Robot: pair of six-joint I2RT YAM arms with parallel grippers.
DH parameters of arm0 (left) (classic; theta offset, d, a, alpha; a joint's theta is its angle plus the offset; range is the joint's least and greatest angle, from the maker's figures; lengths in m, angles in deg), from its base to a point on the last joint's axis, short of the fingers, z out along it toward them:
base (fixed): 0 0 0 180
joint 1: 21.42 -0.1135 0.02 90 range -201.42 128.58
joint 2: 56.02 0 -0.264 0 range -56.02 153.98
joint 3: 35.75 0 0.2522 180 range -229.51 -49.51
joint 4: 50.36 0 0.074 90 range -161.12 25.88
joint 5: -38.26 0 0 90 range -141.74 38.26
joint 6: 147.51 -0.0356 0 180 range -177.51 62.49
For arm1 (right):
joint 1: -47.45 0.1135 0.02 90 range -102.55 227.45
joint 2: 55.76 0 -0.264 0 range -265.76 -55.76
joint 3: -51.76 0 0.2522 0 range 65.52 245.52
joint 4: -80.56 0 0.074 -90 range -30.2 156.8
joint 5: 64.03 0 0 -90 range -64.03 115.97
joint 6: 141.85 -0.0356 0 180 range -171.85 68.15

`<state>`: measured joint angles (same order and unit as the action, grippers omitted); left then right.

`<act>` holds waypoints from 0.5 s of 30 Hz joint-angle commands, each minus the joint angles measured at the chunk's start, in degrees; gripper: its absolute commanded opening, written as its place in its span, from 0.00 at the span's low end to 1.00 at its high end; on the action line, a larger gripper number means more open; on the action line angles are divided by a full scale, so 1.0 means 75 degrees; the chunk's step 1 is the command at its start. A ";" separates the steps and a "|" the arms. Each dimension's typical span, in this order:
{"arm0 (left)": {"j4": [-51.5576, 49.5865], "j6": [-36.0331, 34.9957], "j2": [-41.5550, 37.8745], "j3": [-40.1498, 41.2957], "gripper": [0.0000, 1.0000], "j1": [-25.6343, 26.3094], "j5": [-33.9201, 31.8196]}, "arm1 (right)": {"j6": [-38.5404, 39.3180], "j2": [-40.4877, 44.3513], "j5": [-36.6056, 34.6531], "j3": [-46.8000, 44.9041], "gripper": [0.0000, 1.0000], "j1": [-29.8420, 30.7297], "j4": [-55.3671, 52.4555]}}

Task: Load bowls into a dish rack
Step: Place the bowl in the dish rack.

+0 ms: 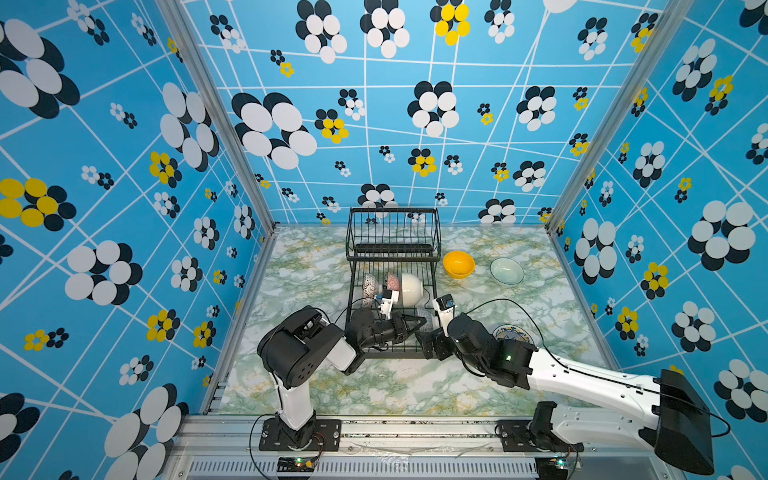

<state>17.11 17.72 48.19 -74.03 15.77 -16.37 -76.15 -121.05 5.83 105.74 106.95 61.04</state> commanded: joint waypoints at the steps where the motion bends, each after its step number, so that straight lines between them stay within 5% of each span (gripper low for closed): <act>1: -0.0148 -0.0378 0.0116 -0.0145 0.04 0.0030 -0.0144 | -0.0148 0.0221 -0.0243 -0.0052 1.00 0.0027 -0.0180; 15: -0.0152 -0.0688 -0.0007 -0.0321 0.14 0.0013 -0.0284 | -0.0130 0.0338 -0.0203 -0.0089 1.00 0.0032 -0.0181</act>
<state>15.58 14.85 48.16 -74.79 16.01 -16.98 -76.54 -119.74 5.24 105.72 106.95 61.02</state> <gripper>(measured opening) 0.137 0.997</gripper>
